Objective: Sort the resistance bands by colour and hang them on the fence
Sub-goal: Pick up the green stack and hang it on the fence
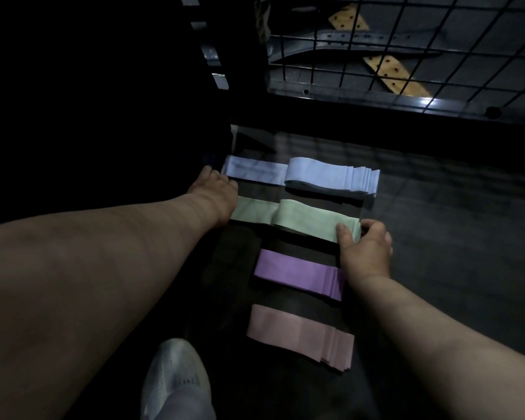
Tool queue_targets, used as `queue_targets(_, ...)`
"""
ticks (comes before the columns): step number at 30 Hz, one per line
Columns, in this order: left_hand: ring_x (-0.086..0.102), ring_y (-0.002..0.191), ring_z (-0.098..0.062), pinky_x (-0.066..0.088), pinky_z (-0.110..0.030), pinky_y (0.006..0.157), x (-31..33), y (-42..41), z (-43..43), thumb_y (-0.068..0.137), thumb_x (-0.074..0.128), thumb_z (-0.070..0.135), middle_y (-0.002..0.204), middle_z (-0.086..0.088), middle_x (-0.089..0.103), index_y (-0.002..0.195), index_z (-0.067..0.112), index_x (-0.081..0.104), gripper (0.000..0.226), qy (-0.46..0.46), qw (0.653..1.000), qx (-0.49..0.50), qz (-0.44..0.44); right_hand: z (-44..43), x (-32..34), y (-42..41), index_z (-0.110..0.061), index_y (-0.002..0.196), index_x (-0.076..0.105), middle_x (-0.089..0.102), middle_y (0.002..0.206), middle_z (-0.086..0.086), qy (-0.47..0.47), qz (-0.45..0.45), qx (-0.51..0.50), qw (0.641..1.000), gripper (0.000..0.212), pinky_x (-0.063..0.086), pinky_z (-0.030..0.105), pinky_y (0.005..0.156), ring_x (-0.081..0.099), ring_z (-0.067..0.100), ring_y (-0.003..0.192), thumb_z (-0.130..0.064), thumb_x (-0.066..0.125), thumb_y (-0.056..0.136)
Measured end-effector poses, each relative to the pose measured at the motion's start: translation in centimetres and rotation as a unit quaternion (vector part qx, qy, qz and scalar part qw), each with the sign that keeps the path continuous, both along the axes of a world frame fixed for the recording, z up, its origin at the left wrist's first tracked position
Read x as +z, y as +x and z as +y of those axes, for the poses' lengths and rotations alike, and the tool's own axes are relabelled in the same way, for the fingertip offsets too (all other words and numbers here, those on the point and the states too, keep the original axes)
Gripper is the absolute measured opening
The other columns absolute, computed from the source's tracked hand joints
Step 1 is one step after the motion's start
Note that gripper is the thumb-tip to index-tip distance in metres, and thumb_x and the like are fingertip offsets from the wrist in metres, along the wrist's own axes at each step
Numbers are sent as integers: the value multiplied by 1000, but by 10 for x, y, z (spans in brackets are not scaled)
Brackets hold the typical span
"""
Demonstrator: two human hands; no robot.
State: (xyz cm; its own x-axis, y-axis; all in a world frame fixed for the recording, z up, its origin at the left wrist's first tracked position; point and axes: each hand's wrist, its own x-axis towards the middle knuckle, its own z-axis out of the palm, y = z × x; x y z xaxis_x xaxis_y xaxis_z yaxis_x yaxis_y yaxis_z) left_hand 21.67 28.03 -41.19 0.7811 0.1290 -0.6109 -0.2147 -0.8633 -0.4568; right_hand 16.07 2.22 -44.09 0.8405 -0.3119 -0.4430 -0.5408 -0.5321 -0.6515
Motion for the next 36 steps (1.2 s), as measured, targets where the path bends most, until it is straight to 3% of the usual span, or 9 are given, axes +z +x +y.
queue_targets(5,36,136,-29,8,-44,120,0,0,2,83,64,37,146,-13,40,141,14,37,68,-35,999,17,-2,-1,-1,0,-8,130,49,44,138,19,-1,-3,7,1000,50,32,41,108,38,36,130,-39,63,93)
queue_targets(11,50,127,-23,9,-41,120,9,-1,3,88,56,32,127,-8,59,127,20,42,43,-135,987,84,-3,-2,-2,0,-8,130,49,45,137,18,4,-2,6,1000,50,31,40,110,38,35,130,-38,64,92)
queue_targets(13,57,114,-22,25,-35,111,20,-1,2,87,57,33,114,-2,62,117,24,45,34,-180,977,113,-17,-2,-3,1,-9,129,49,44,137,17,7,-3,8,1000,50,31,40,110,38,34,130,-38,64,92)
queue_targets(15,60,93,-20,42,-28,90,34,4,-2,82,60,28,100,4,63,103,26,51,23,-233,959,156,-41,-3,-4,3,-9,129,49,44,137,17,6,-5,12,1000,50,32,40,110,38,34,130,-39,64,92)
queue_targets(18,66,79,-17,53,-27,68,49,15,-13,79,72,21,94,-2,69,93,26,61,18,-313,924,221,-2,-4,-4,2,-10,128,49,44,137,16,10,1,11,1000,49,33,40,108,40,34,129,-39,64,92)
queue_targets(24,72,90,-25,58,-49,87,69,24,-62,81,79,21,98,-11,75,91,16,75,12,-453,846,279,43,-6,-3,3,-10,126,49,45,135,14,20,3,12,1000,48,36,39,106,43,33,126,-38,66,90)
queue_targets(27,72,80,-25,61,-36,76,65,22,-92,82,78,25,90,-7,76,92,14,77,15,-461,839,287,42,-7,-6,3,-11,122,51,46,132,12,32,-1,2,999,46,40,42,106,47,32,122,-37,70,88)
queue_targets(31,56,56,-17,44,-19,48,54,21,-122,83,76,28,82,-6,75,94,11,76,20,-445,848,286,30,-9,-9,3,-15,115,54,49,125,8,47,-19,-10,999,43,44,45,103,54,30,115,-36,74,84)
queue_targets(36,70,76,-21,56,-29,70,42,16,-137,84,73,40,88,-7,75,96,11,76,31,-421,860,289,4,-11,-13,5,-22,104,52,59,117,9,103,-10,-39,994,39,53,42,94,62,22,100,-33,80,79)
